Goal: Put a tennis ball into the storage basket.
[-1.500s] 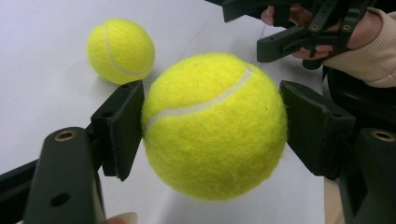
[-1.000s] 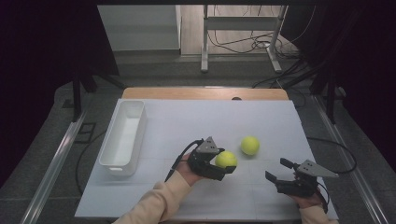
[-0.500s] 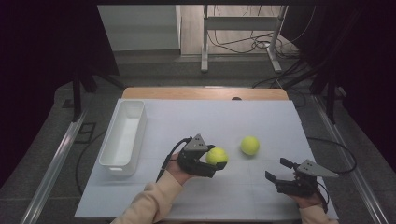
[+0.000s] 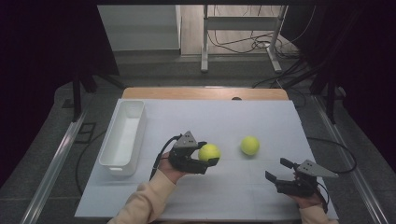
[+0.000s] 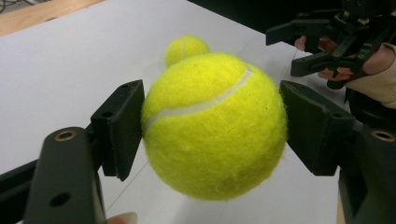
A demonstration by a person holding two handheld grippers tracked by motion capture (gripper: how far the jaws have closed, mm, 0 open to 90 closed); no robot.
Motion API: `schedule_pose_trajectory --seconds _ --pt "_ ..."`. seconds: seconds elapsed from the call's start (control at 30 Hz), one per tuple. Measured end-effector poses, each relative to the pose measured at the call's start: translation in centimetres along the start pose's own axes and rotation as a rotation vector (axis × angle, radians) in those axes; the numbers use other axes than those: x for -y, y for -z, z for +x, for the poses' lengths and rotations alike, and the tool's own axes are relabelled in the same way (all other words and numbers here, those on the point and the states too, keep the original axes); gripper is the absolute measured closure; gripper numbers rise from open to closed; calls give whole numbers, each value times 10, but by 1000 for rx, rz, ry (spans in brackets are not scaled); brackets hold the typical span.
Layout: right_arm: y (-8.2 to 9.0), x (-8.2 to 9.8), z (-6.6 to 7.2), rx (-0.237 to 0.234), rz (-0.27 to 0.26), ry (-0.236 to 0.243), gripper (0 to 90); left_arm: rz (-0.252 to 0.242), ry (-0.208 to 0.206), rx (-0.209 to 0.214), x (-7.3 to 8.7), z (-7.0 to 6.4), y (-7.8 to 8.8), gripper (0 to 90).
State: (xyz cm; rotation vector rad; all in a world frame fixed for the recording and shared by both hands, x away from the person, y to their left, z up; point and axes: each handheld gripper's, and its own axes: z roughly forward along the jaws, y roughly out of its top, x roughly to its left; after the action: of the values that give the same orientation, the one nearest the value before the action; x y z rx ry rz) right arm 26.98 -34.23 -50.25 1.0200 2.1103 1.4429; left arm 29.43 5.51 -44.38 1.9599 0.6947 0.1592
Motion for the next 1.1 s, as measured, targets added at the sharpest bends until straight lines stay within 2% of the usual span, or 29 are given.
schedule_pose_trajectory --seconds 1.1 --pt "1 0 0 2 -2 0 144 -49 38 -51 -5 20 22 271"
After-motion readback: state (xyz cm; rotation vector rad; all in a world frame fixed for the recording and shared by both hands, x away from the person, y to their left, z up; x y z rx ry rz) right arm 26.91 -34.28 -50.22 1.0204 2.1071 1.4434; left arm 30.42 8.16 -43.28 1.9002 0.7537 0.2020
